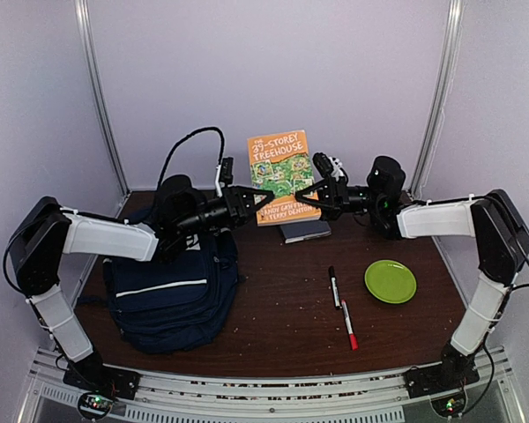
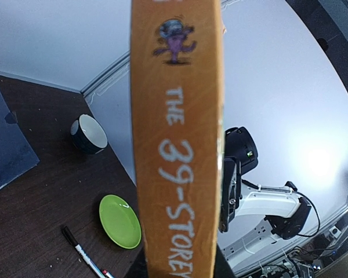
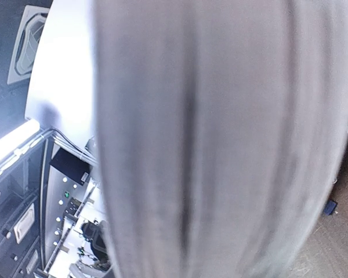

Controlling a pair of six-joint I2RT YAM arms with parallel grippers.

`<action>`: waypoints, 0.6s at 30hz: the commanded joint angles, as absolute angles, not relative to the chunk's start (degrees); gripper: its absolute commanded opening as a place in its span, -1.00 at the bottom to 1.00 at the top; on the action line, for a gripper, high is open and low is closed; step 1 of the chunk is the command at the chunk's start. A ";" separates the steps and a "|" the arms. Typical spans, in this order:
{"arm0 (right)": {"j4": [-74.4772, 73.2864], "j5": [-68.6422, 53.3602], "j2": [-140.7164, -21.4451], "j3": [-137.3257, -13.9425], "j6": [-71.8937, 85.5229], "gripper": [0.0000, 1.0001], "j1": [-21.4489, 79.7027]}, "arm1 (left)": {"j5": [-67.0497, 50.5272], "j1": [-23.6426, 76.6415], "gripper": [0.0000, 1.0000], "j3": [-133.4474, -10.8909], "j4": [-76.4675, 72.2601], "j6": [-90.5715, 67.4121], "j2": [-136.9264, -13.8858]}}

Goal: Pack the student bag
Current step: Pass from the left arm to the right

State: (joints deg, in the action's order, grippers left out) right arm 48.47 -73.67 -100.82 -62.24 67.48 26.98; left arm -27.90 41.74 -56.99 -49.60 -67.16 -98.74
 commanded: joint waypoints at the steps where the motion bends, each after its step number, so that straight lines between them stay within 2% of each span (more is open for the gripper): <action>1: 51.46 -73.83 -100.84 -62.56 67.38 -0.28 27.03 | -25.09 41.23 -1.00 -56.25 -51.60 -64.91 -96.56; 7: 42.61 -71.90 -100.47 -63.13 61.09 -0.60 26.48 | -24.26 41.21 -1.00 -56.29 -47.92 -63.61 -95.76; 8: 41.49 -71.55 -100.60 -63.23 60.38 -0.65 26.32 | -24.15 41.20 -0.94 -56.55 -46.18 -62.98 -95.58; 10: 40.16 -71.18 -100.78 -63.32 59.14 -0.77 25.99 | -22.59 41.21 -0.41 -56.83 -40.14 -60.91 -94.35; 12: 39.16 -71.11 -100.79 -63.37 58.24 -0.84 25.49 | -20.30 41.24 -0.11 -56.82 -31.98 -56.99 -92.30; 15: 35.76 -70.73 -100.44 -63.36 55.33 -0.91 24.44 | -14.47 41.22 0.09 -57.91 -14.73 -47.36 -87.73; 18: 27.74 -69.75 -99.65 -63.69 49.75 -0.98 23.38 | -5.99 41.46 0.17 -58.67 2.60 -38.40 -82.23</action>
